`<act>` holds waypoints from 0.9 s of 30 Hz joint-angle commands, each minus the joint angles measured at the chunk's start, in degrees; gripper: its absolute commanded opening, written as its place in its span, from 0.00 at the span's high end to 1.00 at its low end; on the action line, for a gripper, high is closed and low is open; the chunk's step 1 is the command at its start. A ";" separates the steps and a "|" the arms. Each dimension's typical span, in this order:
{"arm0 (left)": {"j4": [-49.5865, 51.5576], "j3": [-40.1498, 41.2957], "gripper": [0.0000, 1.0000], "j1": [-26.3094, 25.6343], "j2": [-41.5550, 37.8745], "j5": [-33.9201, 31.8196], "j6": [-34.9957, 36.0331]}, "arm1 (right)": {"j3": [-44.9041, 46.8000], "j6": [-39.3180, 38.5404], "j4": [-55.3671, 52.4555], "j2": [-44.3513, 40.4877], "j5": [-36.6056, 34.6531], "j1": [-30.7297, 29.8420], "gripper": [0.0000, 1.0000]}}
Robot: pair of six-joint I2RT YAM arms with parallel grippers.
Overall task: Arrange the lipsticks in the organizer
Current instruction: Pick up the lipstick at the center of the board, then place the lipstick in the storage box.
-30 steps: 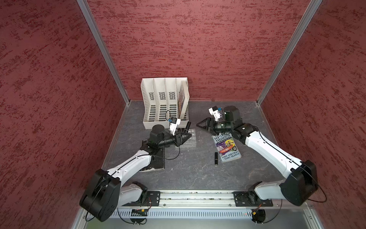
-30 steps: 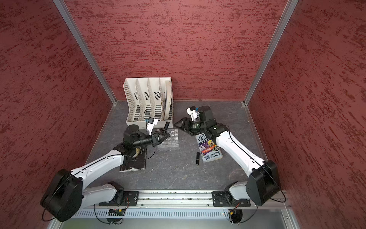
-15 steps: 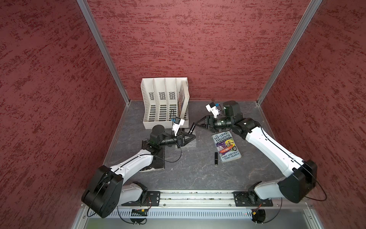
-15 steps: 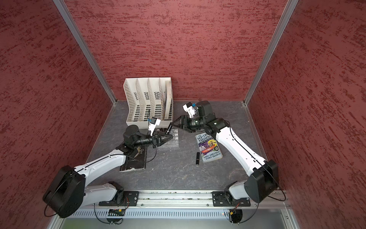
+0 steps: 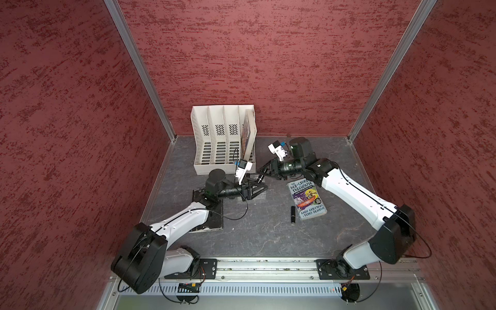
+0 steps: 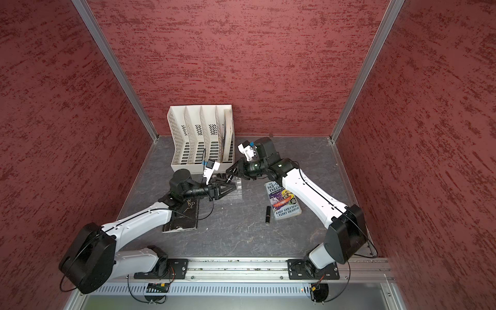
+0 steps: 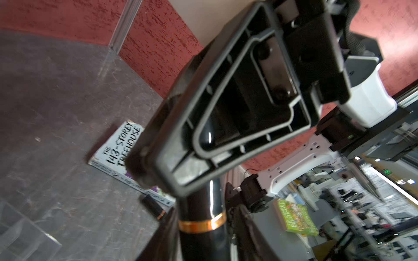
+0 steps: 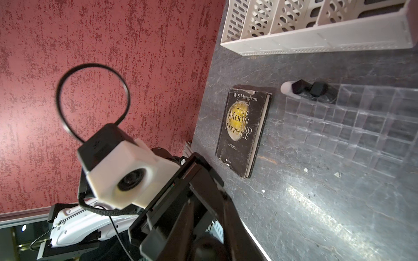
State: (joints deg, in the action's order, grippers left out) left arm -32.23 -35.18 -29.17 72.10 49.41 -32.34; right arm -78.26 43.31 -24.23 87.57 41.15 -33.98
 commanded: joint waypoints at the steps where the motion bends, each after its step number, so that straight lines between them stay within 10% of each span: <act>1: 4.97 -1.71 0.24 0.79 -1.15 -2.88 -0.96 | 0.44 2.80 4.70 1.20 -5.53 -0.35 0.81; 4: 19.19 -2.17 0.11 2.61 -6.89 -10.26 1.82 | 1.07 3.86 5.94 2.80 -11.88 0.69 0.82; 8: 46.18 -6.47 0.05 6.10 -12.77 -38.33 7.96 | 0.99 -0.21 4.79 4.34 -29.64 0.04 0.83; 13: 54.98 -8.96 0.00 8.14 -15.78 -59.07 8.78 | -1.54 -9.45 5.47 9.81 -50.35 -6.34 0.84; 27: 43.85 0.05 0.00 15.19 -20.77 -46.89 3.51 | -9.49 -13.27 9.33 23.88 -58.05 -11.24 0.87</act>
State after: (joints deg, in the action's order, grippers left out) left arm 14.90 -35.42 -14.24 51.94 0.62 -28.84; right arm -85.06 31.05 -16.95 110.67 -13.39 -45.06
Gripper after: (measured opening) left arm 0.998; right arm 0.238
